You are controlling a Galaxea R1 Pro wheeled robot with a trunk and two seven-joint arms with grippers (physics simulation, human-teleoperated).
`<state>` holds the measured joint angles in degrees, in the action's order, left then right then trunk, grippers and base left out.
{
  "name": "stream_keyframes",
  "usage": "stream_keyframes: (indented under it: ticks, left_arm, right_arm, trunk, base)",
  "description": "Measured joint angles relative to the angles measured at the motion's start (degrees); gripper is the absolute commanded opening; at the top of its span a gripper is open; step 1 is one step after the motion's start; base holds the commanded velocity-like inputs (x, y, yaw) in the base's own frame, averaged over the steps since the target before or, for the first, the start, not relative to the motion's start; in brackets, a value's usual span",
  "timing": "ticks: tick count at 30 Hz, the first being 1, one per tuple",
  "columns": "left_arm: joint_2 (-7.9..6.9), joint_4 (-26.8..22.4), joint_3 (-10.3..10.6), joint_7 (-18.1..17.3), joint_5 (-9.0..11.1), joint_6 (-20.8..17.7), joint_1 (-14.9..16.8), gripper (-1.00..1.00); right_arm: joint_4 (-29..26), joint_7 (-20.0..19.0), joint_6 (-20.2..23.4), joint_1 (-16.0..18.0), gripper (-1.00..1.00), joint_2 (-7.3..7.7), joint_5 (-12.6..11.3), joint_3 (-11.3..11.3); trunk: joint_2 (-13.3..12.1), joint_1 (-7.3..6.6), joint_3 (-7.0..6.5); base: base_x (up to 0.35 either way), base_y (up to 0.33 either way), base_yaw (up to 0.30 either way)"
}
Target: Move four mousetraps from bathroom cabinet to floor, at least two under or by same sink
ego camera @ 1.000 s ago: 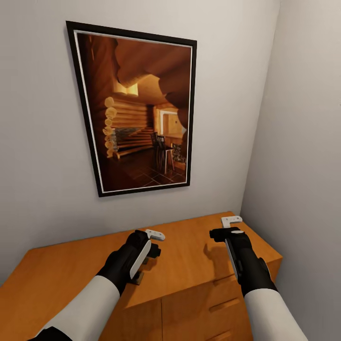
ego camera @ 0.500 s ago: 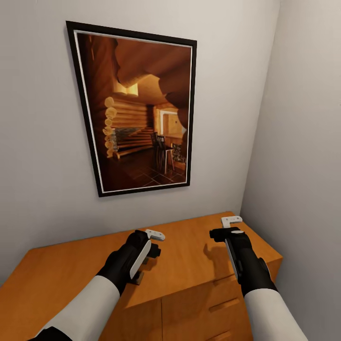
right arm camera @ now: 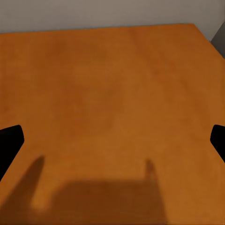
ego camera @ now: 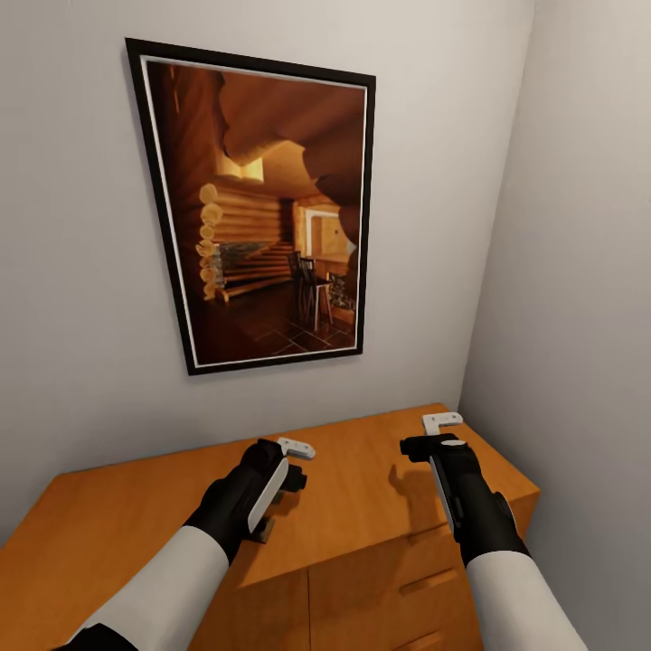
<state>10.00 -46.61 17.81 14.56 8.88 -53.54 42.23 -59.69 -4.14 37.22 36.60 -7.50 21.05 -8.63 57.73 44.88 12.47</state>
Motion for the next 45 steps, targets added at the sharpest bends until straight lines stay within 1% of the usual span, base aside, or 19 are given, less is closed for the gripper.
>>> stream_keyframes:
  ticks: [16,45]
  left_arm:
    - [0.00,-0.14,0.01,0.04,0.10,0.03,0.04,1.00]
    - [0.00,-0.13,-0.02,0.13,0.22,0.04,0.04,1.00]
  right_arm:
    - [0.08,0.00,0.00,0.00,1.00,0.00,-0.08,0.00]
    - [0.05,0.09,0.00,0.00,1.00,0.00,0.08,0.02]
  trunk:
    - [6.44,3.51,2.86]
    - [6.46,3.52,2.87]
  base:
    - [0.000,0.000,0.000]
    - [0.000,0.000,0.000]
